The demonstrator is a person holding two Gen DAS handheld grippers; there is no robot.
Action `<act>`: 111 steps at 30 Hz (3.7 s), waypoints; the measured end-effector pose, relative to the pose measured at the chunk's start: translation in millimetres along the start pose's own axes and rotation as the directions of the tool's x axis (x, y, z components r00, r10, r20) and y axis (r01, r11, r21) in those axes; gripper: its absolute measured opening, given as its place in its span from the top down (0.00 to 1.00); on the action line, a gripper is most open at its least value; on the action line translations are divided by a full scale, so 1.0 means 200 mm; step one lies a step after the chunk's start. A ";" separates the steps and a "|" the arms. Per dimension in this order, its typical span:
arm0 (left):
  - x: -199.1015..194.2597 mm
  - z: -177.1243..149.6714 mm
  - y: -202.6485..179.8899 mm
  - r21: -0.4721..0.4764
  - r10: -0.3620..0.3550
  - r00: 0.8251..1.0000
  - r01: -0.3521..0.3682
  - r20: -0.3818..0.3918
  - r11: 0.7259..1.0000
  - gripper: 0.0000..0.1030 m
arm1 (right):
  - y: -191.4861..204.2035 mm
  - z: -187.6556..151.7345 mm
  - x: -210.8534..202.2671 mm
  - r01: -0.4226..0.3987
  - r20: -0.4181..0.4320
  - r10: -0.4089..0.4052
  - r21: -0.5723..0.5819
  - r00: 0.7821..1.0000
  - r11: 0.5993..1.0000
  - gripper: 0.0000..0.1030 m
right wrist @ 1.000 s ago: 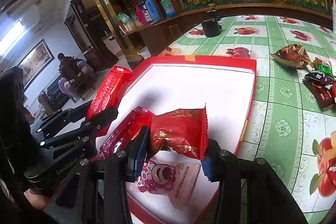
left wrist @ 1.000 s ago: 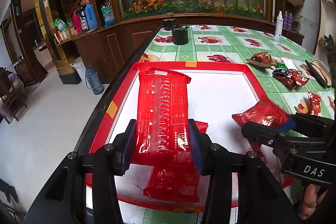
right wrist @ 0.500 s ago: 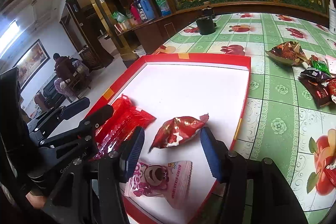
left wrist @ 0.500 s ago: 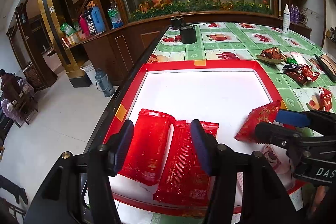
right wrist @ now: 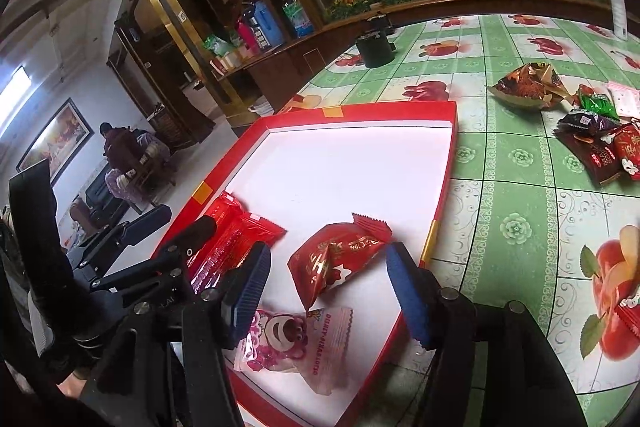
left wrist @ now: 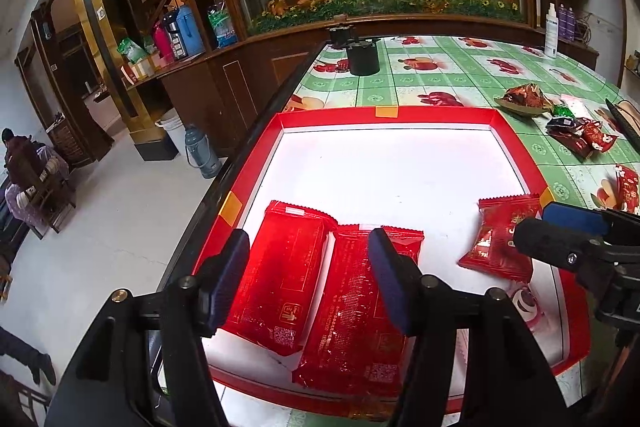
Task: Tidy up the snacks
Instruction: 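Lower both snacks into the tray and open both tools, then grasp the red flower-print packet with the right tool while the left tool returns to the pile, then grasp a red packet at the pile with the left tool while the right tool holds its packet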
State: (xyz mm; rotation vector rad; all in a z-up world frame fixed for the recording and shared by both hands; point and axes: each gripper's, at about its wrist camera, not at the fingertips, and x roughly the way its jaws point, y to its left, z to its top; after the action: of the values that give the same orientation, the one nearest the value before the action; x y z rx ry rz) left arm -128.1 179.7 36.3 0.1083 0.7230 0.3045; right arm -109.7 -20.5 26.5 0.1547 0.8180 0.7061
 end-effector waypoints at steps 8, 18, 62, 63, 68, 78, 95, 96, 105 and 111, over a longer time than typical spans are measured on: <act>0.01 0.00 -0.01 0.007 0.002 1.000 -0.002 -0.007 1.000 0.41 | 0.01 -0.01 0.00 -0.002 -0.002 0.002 -0.002 1.000 1.000 0.39; 0.01 0.00 -0.01 0.009 0.005 1.000 -0.005 -0.010 1.000 0.41 | 0.01 0.00 -0.01 -0.002 -0.002 0.002 -0.003 1.000 1.000 0.39; -0.21 0.17 -0.87 0.385 -0.203 0.979 0.179 0.023 0.905 0.24 | -0.99 -0.01 -0.76 0.249 0.133 -0.306 0.328 0.943 0.911 0.31; -0.21 0.17 -0.89 0.397 -0.203 0.979 0.177 0.025 0.901 0.24 | -1.00 -0.01 -0.75 0.248 0.123 -0.302 0.329 0.945 0.911 0.31; -0.18 0.22 -0.87 0.382 -0.171 0.985 0.150 0.021 0.912 0.24 | -0.92 0.03 -0.60 0.268 0.032 -0.287 0.267 0.958 0.926 0.31; -0.15 0.39 -0.92 0.349 -0.191 0.981 0.174 0.015 0.921 0.24 | -0.83 0.00 -0.41 0.364 -0.093 -0.355 0.103 0.930 0.926 0.63; 0.11 0.57 -1.60 0.399 -0.379 0.911 0.412 -0.162 0.819 0.24 | -1.36 0.01 -0.75 0.440 -0.015 -0.457 0.303 0.889 0.845 0.61; 0.12 0.57 -1.61 0.399 -0.378 0.911 0.413 -0.167 0.818 0.24 | -1.35 0.01 -0.74 0.444 -0.016 -0.460 0.294 0.888 0.846 0.60; 0.27 0.52 -1.69 0.364 -0.376 0.892 0.447 -0.250 0.817 0.24 | -1.35 0.03 -0.73 0.448 -0.018 -0.462 0.283 0.887 0.848 0.59; 0.28 0.52 -1.63 0.336 -0.398 0.885 0.461 -0.242 0.821 0.71 | -1.34 0.02 -0.73 0.445 -0.016 -0.460 0.284 0.888 0.849 0.60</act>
State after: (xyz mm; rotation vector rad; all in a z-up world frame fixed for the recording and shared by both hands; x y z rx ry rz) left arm 58.5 -111.1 13.1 0.2917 0.9410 -0.2763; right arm -36.7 -317.5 15.2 0.2256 0.8608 0.1339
